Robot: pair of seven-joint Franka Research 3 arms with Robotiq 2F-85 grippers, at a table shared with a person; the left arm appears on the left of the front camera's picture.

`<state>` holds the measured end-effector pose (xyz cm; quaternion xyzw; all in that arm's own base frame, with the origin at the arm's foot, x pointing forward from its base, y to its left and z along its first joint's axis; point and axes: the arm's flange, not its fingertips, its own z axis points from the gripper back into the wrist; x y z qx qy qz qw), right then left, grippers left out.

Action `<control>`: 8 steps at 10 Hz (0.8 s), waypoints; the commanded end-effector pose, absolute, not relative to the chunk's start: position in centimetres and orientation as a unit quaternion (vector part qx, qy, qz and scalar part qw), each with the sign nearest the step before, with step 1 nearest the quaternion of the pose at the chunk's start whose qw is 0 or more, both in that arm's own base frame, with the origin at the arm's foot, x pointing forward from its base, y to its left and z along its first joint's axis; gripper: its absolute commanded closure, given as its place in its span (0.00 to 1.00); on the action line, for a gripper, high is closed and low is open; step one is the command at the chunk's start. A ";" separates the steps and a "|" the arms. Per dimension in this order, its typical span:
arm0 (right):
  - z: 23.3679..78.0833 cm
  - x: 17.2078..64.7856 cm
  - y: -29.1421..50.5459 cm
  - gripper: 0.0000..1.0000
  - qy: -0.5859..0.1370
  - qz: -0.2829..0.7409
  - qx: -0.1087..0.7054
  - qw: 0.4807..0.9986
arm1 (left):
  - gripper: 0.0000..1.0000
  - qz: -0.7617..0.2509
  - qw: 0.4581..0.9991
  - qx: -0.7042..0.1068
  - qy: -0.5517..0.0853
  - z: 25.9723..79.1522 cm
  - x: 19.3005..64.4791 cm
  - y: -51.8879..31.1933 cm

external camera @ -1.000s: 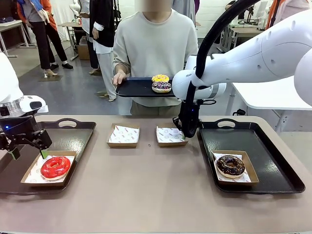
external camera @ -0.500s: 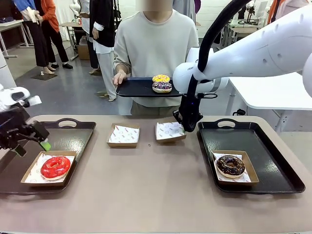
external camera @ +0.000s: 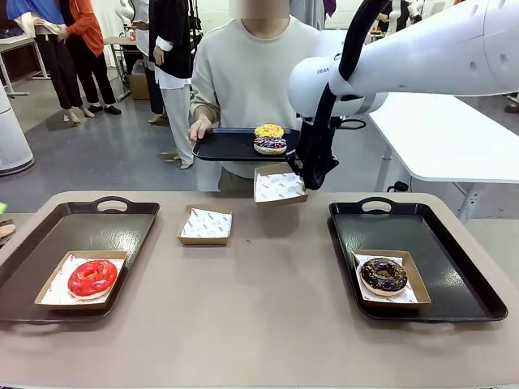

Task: Individually package the donuts and arrange them on the tray.
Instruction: Place the picked Paper togo box on the Handle tray while simultaneously picking up another Paper togo box from the table with the other hand.

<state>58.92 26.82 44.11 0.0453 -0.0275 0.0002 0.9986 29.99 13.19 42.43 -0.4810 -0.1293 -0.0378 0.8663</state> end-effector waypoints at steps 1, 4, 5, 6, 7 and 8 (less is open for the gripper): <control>45.1 59.8 28.4 1.00 -0.013 -0.010 0.022 1.000 | 0.00 -0.025 0.838 -0.532 -0.117 39.1 29.7 15.5; 45.7 60.0 29.3 1.00 -0.001 -0.008 0.020 1.000 | 0.00 0.028 0.809 -0.578 -0.103 36.2 30.2 20.3; 45.7 60.1 29.4 1.00 0.000 -0.009 0.021 1.000 | 0.00 0.037 0.795 -0.597 -0.106 35.5 30.1 21.6; 45.7 60.2 29.4 1.00 -0.001 -0.012 0.023 1.000 | 0.00 0.045 0.787 -0.605 -0.114 35.2 29.8 22.6; 45.6 60.2 29.3 1.00 -0.002 -0.014 0.024 1.000 | 0.00 0.062 0.780 -0.610 -0.124 35.0 29.4 23.4; 45.4 60.4 29.3 1.00 -0.001 -0.017 0.023 1.000 | 0.00 0.071 0.778 -0.611 -0.126 34.8 29.2 24.0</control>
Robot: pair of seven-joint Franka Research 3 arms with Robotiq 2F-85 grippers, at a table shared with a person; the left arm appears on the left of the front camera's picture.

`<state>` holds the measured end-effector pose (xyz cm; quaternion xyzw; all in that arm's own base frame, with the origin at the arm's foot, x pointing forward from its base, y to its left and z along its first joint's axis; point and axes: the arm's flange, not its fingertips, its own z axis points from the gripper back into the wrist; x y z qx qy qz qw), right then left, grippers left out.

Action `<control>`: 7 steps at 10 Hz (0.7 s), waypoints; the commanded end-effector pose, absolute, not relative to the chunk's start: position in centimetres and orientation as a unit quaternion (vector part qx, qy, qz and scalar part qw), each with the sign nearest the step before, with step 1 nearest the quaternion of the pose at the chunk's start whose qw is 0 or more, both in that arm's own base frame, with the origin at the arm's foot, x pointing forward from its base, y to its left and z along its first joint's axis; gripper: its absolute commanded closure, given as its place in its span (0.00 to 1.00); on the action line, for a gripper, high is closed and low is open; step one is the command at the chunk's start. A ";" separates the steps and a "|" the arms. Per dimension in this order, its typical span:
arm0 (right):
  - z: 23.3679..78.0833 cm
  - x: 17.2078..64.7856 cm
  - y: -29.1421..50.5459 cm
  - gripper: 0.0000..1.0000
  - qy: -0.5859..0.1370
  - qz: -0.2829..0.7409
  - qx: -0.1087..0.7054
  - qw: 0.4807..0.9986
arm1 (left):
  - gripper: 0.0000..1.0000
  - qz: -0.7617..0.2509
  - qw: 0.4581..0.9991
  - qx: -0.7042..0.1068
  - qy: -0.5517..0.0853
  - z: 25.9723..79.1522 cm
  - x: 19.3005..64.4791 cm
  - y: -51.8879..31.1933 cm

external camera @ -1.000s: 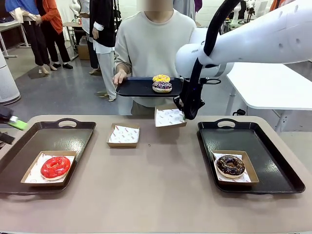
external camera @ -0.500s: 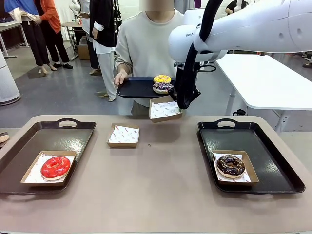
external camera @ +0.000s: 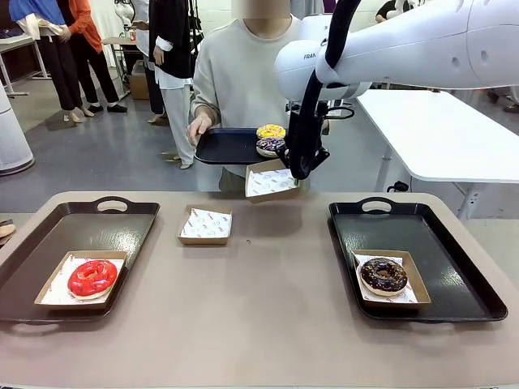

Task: Individually package the donuts and arrange them on the tray.
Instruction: Place the picked Paper togo box on the Handle tray while simultaneously picking up another Paper togo box from the table with the other hand.

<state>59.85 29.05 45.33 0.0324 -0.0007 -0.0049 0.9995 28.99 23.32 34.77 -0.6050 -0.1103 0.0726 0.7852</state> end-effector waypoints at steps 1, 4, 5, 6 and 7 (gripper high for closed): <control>45.2 60.6 29.2 1.00 0.003 -0.016 0.025 1.000 | 0.00 0.080 0.778 -0.610 -0.125 34.7 29.2 24.3; 45.2 60.0 29.0 1.00 0.000 -0.007 0.032 0.999 | 0.00 0.087 0.782 -0.606 -0.116 34.6 28.8 24.4; 45.2 60.0 29.0 1.00 0.000 -0.007 0.032 0.999 | 0.00 0.087 0.782 -0.606 -0.116 34.6 28.8 24.4; 45.2 60.0 29.0 1.00 0.000 -0.007 0.032 0.999 | 0.00 0.087 0.782 -0.606 -0.116 34.6 28.8 24.4; 45.2 60.0 29.0 1.00 0.000 -0.007 0.032 0.999 | 0.00 0.087 0.782 -0.606 -0.116 34.6 28.8 24.4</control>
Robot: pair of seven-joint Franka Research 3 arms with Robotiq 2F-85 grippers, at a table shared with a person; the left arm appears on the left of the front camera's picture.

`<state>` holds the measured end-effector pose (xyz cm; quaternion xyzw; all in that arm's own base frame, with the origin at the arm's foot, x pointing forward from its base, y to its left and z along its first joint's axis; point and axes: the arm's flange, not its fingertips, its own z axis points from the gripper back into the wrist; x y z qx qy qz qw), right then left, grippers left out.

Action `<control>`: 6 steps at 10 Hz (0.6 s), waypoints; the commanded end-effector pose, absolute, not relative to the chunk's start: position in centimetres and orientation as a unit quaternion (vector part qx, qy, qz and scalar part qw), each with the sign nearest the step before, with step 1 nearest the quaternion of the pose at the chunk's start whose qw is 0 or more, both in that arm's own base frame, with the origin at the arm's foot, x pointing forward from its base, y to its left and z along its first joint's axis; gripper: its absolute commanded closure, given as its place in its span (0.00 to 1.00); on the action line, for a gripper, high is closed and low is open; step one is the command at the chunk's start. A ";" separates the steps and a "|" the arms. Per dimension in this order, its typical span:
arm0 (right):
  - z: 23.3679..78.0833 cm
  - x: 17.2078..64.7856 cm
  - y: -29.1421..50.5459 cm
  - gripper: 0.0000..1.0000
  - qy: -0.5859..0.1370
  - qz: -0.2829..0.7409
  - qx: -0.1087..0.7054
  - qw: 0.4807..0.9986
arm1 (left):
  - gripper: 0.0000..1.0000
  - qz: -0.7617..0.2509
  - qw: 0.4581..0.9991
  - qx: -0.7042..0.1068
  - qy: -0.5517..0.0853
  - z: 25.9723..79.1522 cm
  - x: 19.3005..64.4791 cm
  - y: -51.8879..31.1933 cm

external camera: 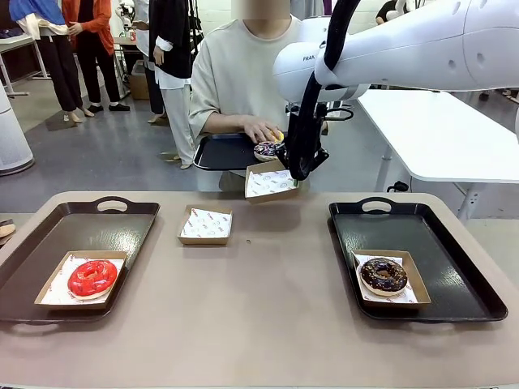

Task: Individually package the donuts and arrange them on the tray.
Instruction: Place the picked Paper togo box on the Handle tray while simultaneously picking up another Paper togo box from the table with the other hand.

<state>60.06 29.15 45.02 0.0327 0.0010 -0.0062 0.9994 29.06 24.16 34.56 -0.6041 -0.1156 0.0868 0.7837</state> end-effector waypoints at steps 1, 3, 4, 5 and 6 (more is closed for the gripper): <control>45.2 60.0 29.0 1.00 0.000 -0.007 0.032 0.999 | 0.00 0.087 0.782 -0.606 -0.116 34.6 28.8 24.4; 45.2 60.0 29.0 1.00 0.000 -0.007 0.032 0.999 | 0.00 0.087 0.782 -0.606 -0.116 34.6 28.8 24.4; 45.2 60.0 29.0 1.00 0.000 -0.007 0.032 0.999 | 0.00 0.087 0.782 -0.606 -0.116 34.6 28.8 24.4; 45.2 60.0 29.0 1.00 0.000 -0.007 0.032 0.999 | 0.00 0.087 0.782 -0.606 -0.116 34.6 28.8 24.4; 45.2 60.0 29.0 1.00 0.000 -0.007 0.032 0.999 | 0.00 0.087 0.782 -0.606 -0.116 34.6 28.8 24.4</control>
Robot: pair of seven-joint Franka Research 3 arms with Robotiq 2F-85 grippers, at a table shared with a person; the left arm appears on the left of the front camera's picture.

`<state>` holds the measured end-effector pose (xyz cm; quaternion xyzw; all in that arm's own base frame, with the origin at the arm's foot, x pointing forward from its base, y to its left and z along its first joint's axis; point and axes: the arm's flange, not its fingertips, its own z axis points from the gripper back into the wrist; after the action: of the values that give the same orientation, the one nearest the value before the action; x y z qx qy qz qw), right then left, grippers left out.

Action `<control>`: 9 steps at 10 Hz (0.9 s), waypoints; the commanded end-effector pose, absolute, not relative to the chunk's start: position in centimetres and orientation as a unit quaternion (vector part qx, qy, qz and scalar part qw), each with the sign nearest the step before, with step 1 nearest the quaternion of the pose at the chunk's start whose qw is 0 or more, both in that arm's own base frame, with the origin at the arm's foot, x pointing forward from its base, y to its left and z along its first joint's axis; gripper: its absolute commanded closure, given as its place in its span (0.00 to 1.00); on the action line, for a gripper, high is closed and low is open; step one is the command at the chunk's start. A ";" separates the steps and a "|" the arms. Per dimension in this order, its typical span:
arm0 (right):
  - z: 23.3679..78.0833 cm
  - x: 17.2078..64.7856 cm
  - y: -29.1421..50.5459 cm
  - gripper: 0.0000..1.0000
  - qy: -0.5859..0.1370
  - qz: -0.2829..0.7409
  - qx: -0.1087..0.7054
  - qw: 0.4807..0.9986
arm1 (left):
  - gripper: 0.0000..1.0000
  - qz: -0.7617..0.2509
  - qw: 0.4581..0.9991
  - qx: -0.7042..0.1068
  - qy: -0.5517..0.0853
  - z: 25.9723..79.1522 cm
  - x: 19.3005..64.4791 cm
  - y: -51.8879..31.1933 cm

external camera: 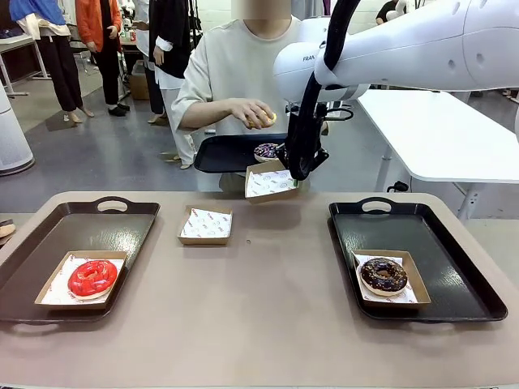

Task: Individually package the donuts and arrange them on the tray.
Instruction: Place the picked Paper togo box on the Handle tray while simultaneously picking up another Paper togo box from the table with the other hand.

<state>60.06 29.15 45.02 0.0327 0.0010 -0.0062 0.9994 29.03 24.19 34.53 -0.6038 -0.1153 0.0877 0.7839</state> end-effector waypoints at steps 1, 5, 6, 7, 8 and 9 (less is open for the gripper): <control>45.2 60.0 29.0 1.00 0.000 -0.007 0.032 0.999 | 0.00 0.087 0.782 -0.606 -0.116 34.6 28.8 24.4; 45.2 60.0 29.0 1.00 0.000 -0.007 0.032 0.999 | 0.00 0.087 0.782 -0.606 -0.116 34.6 28.8 24.4; 45.2 60.0 29.0 1.00 0.000 -0.007 0.032 0.999 | 0.00 0.087 0.782 -0.606 -0.116 34.6 28.8 24.4; 45.2 60.0 29.0 1.00 0.000 -0.007 0.032 0.999 | 0.00 0.087 0.782 -0.606 -0.116 34.6 28.8 24.4; 45.2 60.0 29.0 1.00 0.000 -0.007 0.032 0.999 | 0.00 0.087 0.782 -0.606 -0.116 34.6 28.8 24.4; 45.2 60.0 29.0 1.00 0.000 -0.007 0.032 0.999 | 0.00 0.087 0.782 -0.606 -0.116 34.6 28.8 24.4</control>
<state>60.06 29.15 45.02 0.0327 0.0010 -0.0062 0.9994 29.04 24.19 34.48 -0.6039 -0.1147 0.0879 0.7838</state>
